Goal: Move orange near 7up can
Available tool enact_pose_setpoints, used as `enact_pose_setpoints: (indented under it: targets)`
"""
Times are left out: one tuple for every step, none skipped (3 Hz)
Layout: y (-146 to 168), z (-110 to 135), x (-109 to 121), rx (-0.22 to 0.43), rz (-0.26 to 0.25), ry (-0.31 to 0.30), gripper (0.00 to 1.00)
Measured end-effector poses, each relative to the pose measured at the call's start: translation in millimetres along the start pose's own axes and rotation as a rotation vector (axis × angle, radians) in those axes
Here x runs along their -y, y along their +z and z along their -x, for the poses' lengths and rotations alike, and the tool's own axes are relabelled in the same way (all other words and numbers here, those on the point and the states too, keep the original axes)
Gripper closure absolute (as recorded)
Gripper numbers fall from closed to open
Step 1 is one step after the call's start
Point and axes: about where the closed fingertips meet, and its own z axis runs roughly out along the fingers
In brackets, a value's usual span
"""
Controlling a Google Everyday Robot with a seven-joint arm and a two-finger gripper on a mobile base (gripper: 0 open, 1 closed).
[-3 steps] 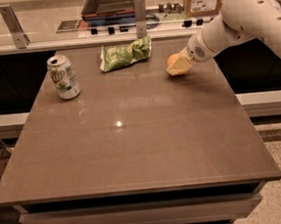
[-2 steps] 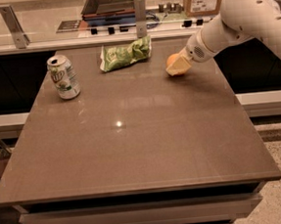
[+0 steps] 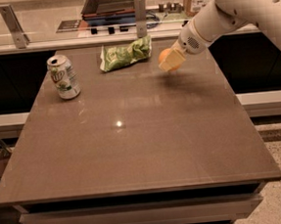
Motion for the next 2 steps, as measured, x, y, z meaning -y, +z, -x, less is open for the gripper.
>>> enact_pose_setpoints:
  targets:
    - [-7.6,15.1,-10.5,-0.017,0.026,-0.018,1.00]
    - [-13.5,26.8,-20.9,-0.025,0.040,-0.029,1.00]
